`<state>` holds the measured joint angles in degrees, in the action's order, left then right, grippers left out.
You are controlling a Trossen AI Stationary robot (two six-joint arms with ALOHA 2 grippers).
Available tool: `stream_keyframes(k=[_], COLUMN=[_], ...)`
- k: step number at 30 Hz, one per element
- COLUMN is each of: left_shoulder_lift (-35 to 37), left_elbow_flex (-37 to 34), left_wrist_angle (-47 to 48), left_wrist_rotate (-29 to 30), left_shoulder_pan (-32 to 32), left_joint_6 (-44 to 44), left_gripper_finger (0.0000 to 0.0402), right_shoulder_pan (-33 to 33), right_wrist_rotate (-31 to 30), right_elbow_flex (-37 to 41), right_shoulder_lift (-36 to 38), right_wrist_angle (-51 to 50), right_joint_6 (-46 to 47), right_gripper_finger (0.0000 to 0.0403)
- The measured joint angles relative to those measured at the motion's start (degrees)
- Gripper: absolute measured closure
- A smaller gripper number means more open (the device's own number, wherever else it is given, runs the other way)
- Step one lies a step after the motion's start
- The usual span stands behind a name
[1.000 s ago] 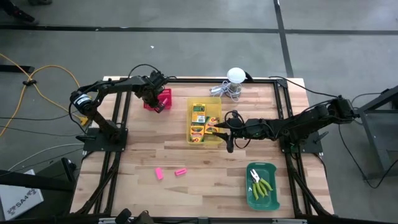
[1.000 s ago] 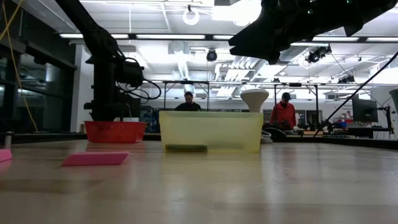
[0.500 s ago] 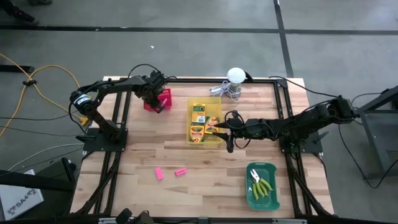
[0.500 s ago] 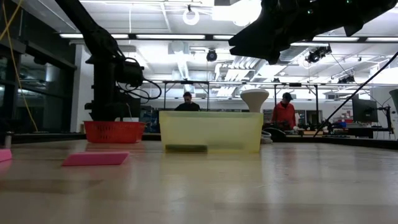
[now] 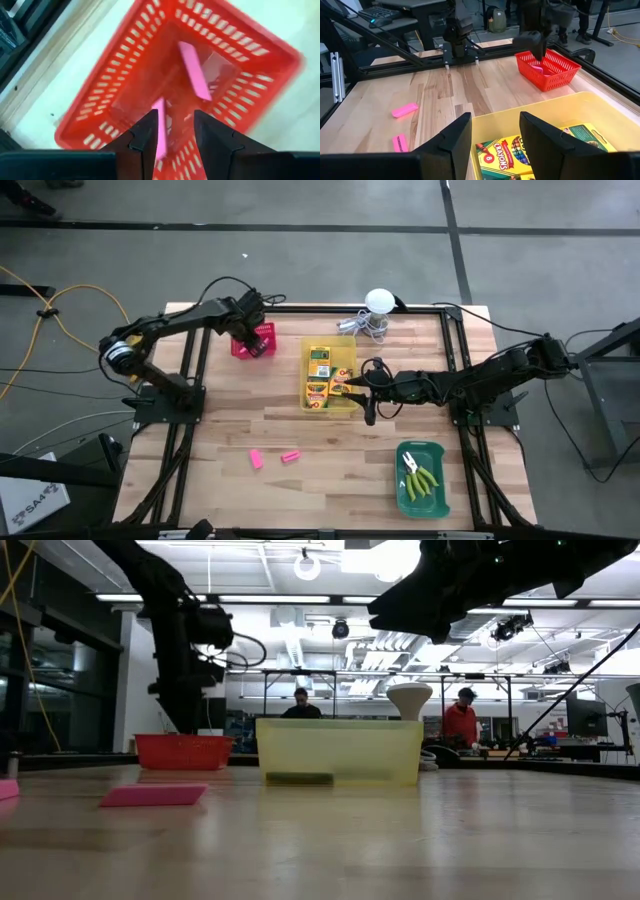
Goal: Pick & Place School Supplies
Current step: Put the pink eraser into the red bin
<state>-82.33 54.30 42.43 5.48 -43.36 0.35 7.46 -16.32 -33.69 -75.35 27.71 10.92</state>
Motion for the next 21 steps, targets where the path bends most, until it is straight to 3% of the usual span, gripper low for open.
stream_keyframes(k=[8, 21], left_shoulder_lift=[7.3, 11.1], left_elbow_flex=[0.0, 0.0], left_wrist_angle=[3.6, 3.6], left_wrist_rotate=[-3.1, -4.2], left_shoulder_pan=[8.9, 35.4], left_joint_6=[-2.6, -12.2], left_gripper_finger=[0.0282, 0.0282], right_shoulder_pan=[0.0, 0.0], right_wrist_rotate=[0.0, 0.0], right_elbow_flex=[0.0, 0.0], right_shoulder_lift=[0.0, 0.0], right_wrist_angle=[-0.2, -0.2], right_joint_6=[0.0, 0.0], right_gripper_finger=[0.0247, 0.0247])
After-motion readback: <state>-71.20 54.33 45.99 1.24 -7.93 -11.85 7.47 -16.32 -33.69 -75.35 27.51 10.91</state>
